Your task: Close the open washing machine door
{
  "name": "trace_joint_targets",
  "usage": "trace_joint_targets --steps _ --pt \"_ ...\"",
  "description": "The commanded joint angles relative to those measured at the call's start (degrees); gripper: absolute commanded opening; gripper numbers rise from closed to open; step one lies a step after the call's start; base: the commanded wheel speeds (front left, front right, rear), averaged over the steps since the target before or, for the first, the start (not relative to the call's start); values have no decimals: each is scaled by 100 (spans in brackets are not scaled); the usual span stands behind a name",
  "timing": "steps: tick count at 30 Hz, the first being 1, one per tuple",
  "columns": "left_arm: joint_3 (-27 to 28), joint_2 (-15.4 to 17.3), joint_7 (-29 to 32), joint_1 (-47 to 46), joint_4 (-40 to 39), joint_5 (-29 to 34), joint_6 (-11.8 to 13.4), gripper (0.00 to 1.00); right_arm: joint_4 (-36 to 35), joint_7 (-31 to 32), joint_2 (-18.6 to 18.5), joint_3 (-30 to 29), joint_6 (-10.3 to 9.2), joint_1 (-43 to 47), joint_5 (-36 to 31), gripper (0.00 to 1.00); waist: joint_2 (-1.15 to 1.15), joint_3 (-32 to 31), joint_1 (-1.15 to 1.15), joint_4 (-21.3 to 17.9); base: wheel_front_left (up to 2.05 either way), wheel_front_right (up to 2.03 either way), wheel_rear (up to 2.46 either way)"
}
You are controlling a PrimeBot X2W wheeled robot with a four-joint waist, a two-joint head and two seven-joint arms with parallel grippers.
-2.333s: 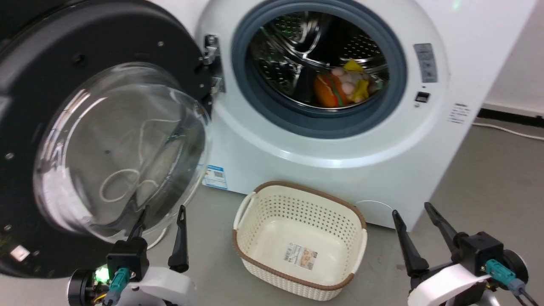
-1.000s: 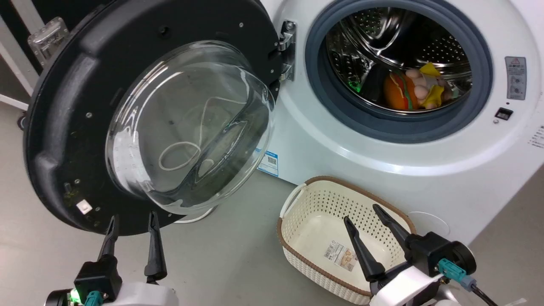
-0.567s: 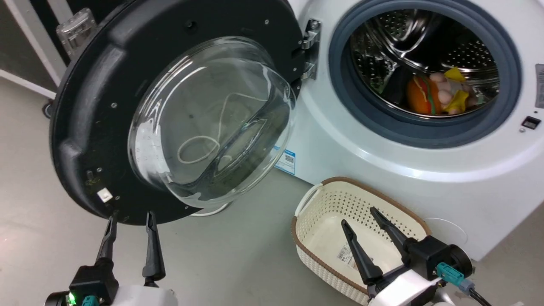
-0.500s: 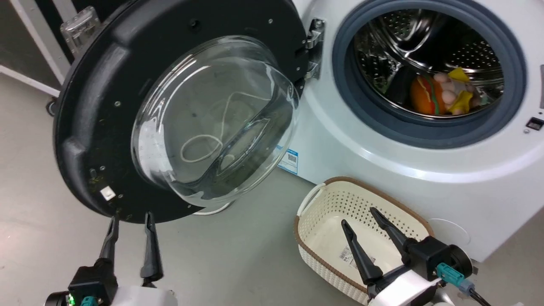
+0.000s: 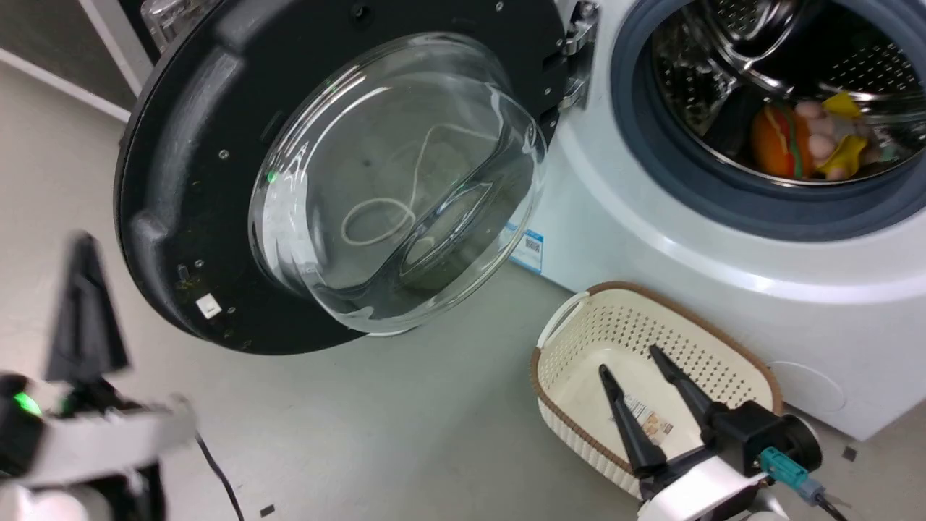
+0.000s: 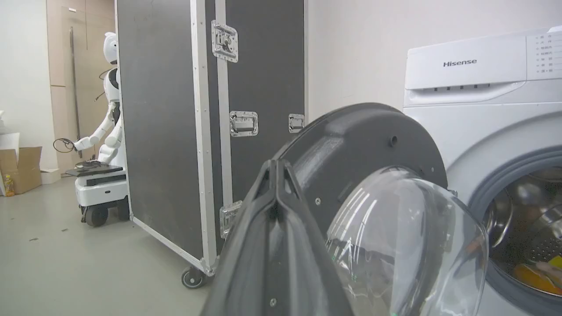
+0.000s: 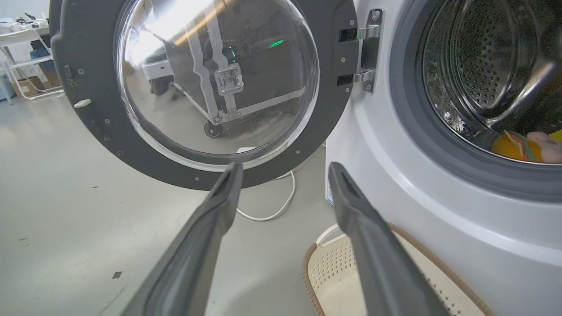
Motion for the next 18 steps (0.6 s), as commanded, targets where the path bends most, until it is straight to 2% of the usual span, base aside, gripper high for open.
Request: trace_joint_targets --steps 1,5,9,12,13,14,15,16,17,18 --pt "214 128 -61 -361 38 -214 -94 0 -16 -89 7 -72 4 1 -54 100 0 118 -1 93 0 0 0" --pt "587 557 -109 -1019 603 -732 -190 0 -11 -136 8 -27 4 -33 -111 100 0 308 -1 58 0 0 0" --pt "863 1061 119 -1769 1785 -1809 -217 0 22 -160 -1 78 5 -134 -133 100 0 500 -1 -64 0 0 0" --pt "871 1503 716 -2338 2588 -2645 -219 0 36 -160 -16 99 5 -225 -129 100 0 628 -1 -172 0 0 0" --pt "871 1503 716 -2338 2588 -2645 -219 0 36 -160 -16 99 5 -225 -129 100 0 628 -1 -172 0 0 0" --pt "931 1652 1222 -2676 3102 -3269 -220 0 47 -160 -37 125 5 -284 -120 100 0 691 -1 -233 0 0 0" --pt "931 1652 1222 -2676 3102 -3269 -220 0 47 -160 -37 125 5 -284 -120 100 0 691 -1 -233 0 0 0" --pt "1016 1778 1741 -2943 3594 -3784 -220 0 61 -160 -58 162 5 -330 -110 100 0 743 -1 -298 0 0 0" --pt "1037 1819 2045 -3047 3822 -4035 -221 0 68 -160 -67 173 5 -347 -105 100 0 762 -1 -329 0 0 0" --pt "1037 1819 2045 -3047 3822 -4035 -221 0 68 -160 -67 173 5 -347 -105 100 0 762 -1 -329 0 0 0"
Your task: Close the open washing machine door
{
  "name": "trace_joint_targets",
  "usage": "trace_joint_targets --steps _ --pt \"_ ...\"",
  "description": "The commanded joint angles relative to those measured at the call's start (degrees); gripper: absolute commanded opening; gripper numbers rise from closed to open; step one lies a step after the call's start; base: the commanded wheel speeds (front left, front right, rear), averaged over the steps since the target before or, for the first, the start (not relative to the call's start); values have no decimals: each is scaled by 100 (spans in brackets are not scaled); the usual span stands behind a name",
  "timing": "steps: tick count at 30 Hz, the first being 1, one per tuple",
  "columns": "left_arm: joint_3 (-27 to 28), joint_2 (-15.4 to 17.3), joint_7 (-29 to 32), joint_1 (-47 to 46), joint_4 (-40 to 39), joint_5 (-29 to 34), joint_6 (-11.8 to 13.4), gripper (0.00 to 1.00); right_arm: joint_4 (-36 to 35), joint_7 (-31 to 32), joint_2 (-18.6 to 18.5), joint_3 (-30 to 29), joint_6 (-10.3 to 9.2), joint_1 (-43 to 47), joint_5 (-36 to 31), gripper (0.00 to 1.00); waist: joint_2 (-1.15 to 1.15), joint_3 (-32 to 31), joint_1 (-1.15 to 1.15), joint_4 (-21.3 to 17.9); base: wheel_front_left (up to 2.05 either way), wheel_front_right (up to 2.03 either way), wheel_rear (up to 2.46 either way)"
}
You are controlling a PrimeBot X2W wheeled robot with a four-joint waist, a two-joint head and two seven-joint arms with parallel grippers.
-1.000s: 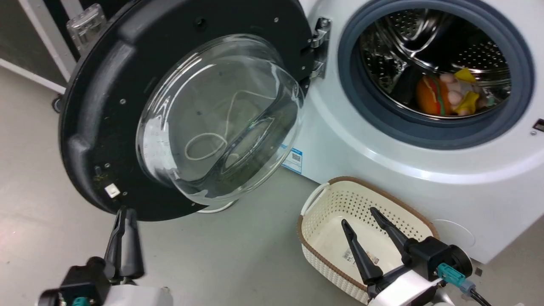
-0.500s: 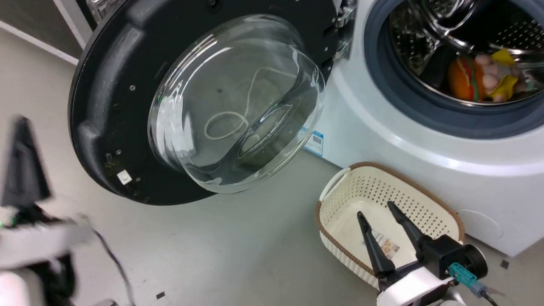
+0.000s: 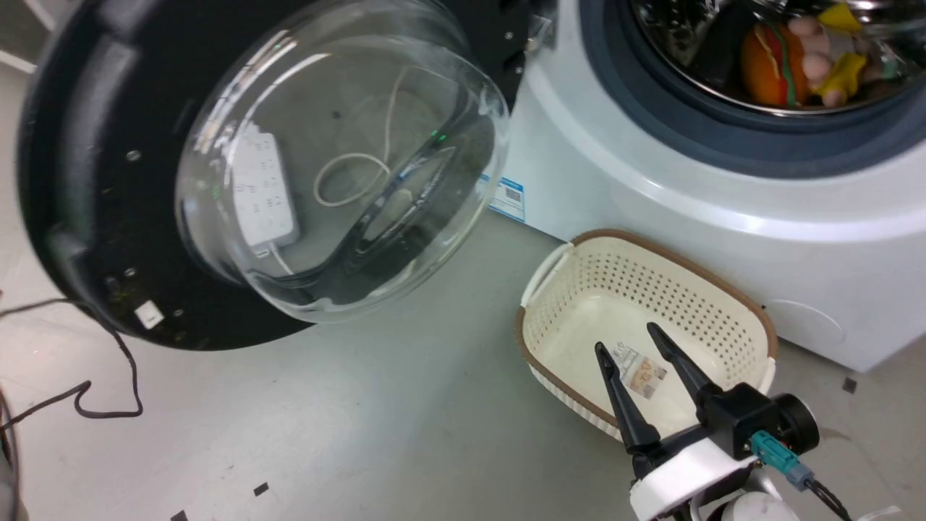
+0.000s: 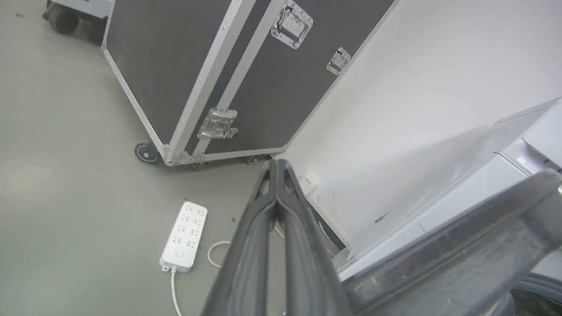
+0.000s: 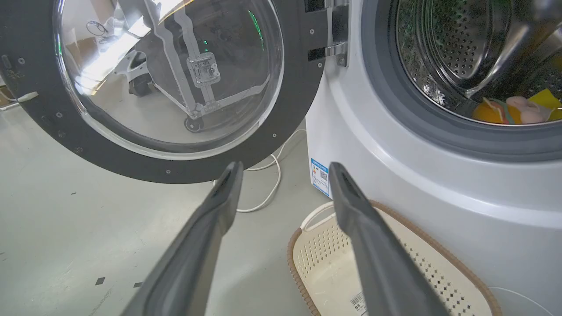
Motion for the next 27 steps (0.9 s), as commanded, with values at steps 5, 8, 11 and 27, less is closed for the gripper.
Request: trace_joint_targets --steps 5,8,11,27 --pt "324 87 1419 -409 877 -1211 -5 0 30 -25 -52 -4 5 -116 7 100 0 85 -1 -187 0 0 0" --pt "525 90 2102 -482 1132 -1827 -9 0 33 -25 -64 -14 5 -114 19 100 0 75 -1 -237 0 0 0" --pt "626 99 2724 -382 1226 -2279 -14 0 49 -25 -64 -12 5 -105 27 100 0 39 -1 -282 0 0 0" --pt "523 -742 5323 1478 -368 -4120 -24 0 170 -25 23 -224 5 228 193 100 0 -843 -1 -455 0 0 0"
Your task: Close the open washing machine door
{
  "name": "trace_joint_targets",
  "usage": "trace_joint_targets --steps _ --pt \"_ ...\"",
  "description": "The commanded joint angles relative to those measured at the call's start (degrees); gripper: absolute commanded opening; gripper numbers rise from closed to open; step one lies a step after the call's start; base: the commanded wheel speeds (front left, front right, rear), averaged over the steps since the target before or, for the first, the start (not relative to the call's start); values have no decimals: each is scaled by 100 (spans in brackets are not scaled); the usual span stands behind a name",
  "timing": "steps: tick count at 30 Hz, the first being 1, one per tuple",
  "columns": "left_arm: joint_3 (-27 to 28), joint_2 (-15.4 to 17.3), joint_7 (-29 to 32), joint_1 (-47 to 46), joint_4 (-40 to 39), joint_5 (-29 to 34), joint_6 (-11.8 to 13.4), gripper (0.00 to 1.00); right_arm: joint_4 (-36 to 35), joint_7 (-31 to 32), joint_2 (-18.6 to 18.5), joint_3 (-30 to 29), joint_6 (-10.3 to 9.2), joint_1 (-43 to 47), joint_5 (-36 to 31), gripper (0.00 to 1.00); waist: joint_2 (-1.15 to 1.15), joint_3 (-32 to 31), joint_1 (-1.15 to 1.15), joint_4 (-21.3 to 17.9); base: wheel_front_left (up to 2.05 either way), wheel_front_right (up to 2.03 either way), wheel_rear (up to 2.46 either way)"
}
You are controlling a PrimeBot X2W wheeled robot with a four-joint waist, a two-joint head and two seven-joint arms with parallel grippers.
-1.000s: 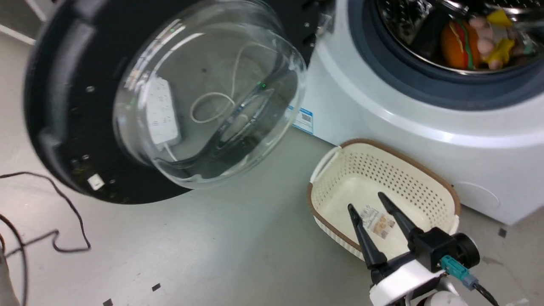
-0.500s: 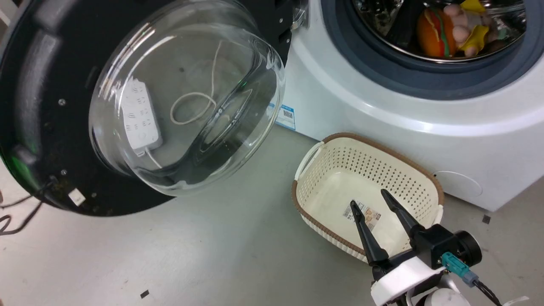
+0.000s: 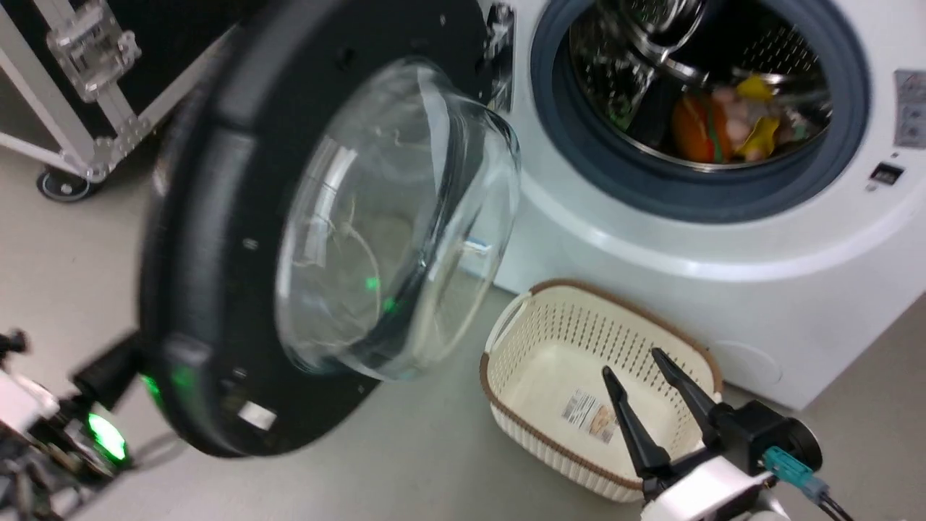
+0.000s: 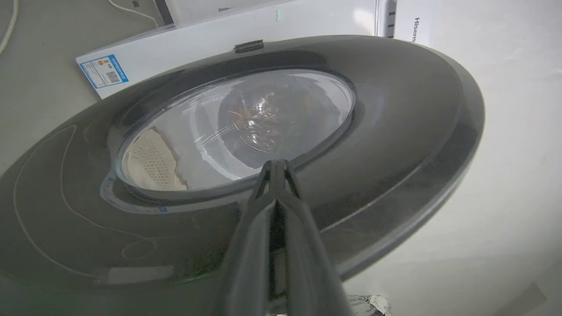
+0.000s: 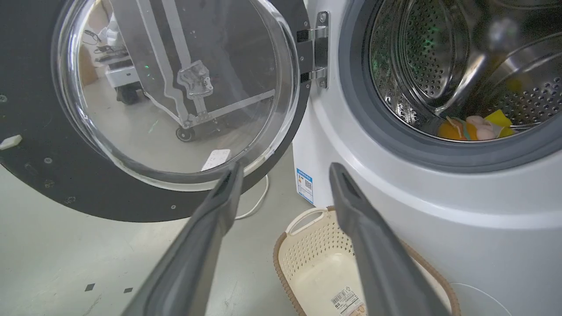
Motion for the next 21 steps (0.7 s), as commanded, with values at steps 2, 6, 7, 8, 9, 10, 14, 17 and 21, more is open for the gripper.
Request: trace_joint_targets --steps 2,6,7,8,9,10,14,17,21 --pt "-160 -302 225 384 -288 -98 -19 0 2 -24 28 -123 5 101 115 100 0 -238 1 -97 0 0 0" --pt "-419 -814 377 944 -768 -117 42 0 -16 -24 36 -280 5 157 125 100 0 -409 1 -293 0 0 0" --pt "-499 -934 396 1094 -894 -109 59 0 -29 -24 37 -323 5 174 147 100 0 -439 1 -348 0 0 0" --pt "-563 -1037 395 1240 -1000 -123 81 0 -35 -24 38 -361 5 190 158 100 0 -473 1 -419 0 0 0" --pt "-648 -1123 403 1377 -1089 -150 99 0 -41 -24 38 -419 5 210 160 100 0 -487 1 -481 0 0 0" --pt "-730 -1185 410 1508 -1166 -190 101 0 -48 -24 38 -471 5 223 161 100 0 -498 1 -561 0 0 0" --pt "-1357 -1321 214 2032 -1436 -566 96 0 -25 -24 39 -847 5 211 404 100 0 -434 1 -1154 0 0 0" --pt "-1771 -1326 -171 2113 -1411 -1102 65 0 -9 -24 39 -1025 5 164 390 100 0 -352 1 -1540 0 0 0" --pt "-2395 -1327 -676 2116 -1360 -1489 2 0 83 -24 39 -1177 5 102 319 100 0 -165 1 -2075 0 0 0"
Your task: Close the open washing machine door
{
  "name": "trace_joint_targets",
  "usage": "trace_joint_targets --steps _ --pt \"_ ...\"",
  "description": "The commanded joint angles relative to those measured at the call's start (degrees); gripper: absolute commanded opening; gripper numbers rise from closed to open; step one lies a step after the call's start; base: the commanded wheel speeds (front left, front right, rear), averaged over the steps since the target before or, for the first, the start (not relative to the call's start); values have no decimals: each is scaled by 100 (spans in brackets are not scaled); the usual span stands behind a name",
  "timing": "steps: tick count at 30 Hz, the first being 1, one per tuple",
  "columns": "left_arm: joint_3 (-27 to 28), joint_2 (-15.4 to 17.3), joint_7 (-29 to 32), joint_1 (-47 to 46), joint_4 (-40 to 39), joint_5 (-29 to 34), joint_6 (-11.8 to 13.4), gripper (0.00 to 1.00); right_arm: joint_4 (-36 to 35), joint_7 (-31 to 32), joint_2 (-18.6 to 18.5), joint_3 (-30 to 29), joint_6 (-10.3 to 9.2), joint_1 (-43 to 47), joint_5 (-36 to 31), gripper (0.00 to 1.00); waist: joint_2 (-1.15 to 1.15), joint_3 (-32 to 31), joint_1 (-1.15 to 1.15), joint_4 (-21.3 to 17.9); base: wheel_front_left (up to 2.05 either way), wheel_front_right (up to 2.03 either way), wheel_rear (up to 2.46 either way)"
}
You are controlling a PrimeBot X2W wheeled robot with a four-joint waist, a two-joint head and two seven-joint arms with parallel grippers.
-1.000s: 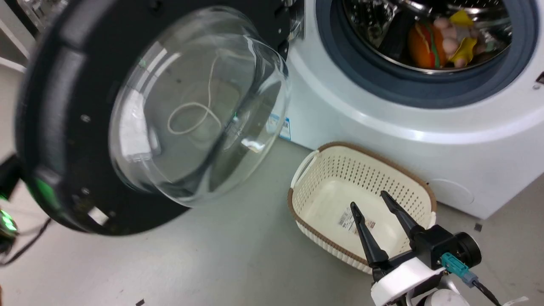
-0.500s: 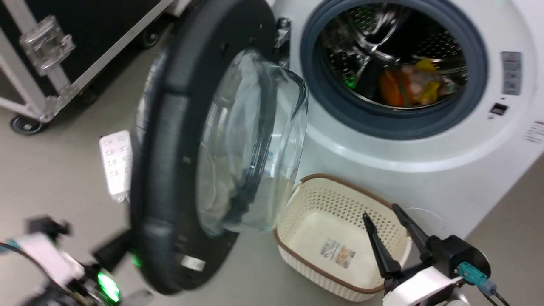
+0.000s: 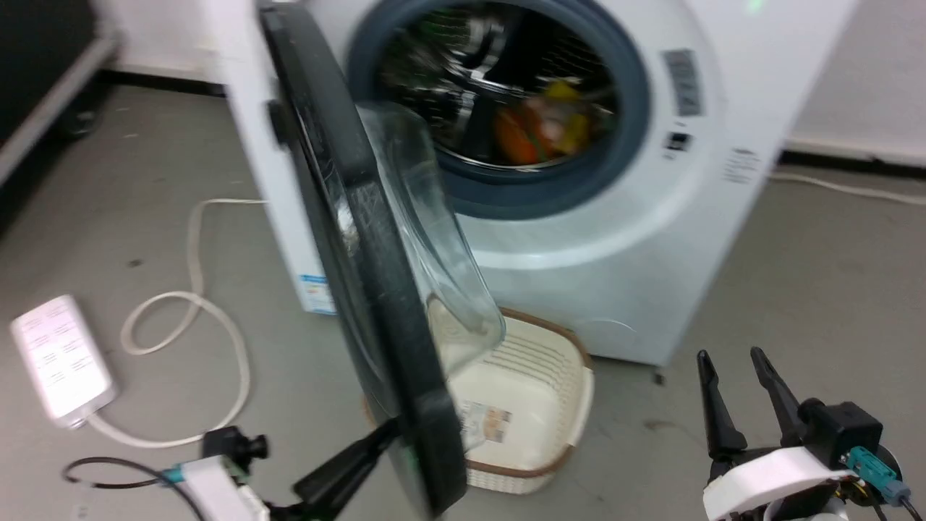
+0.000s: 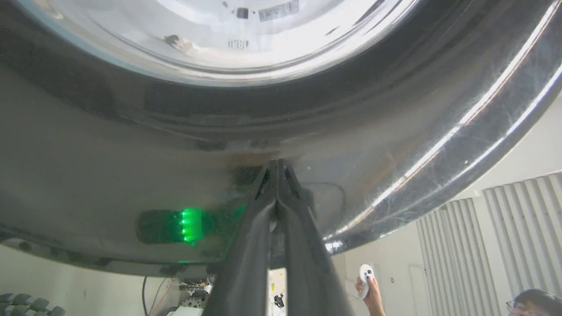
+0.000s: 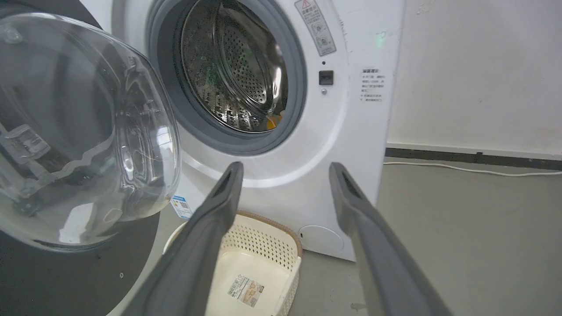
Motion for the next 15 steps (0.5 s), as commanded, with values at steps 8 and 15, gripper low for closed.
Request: trace_joint_targets --steps 8,15 --pt "-893 -27 -830 -494 -137 -524 -71 0 69 -22 8 -55 5 -248 -11 100 0 761 0 -1664 0 0 0" --pt "-1134 -27 -1404 -1355 -109 -506 -73 0 37 -22 8 51 5 -431 251 100 0 1352 0 -2580 0 0 0"
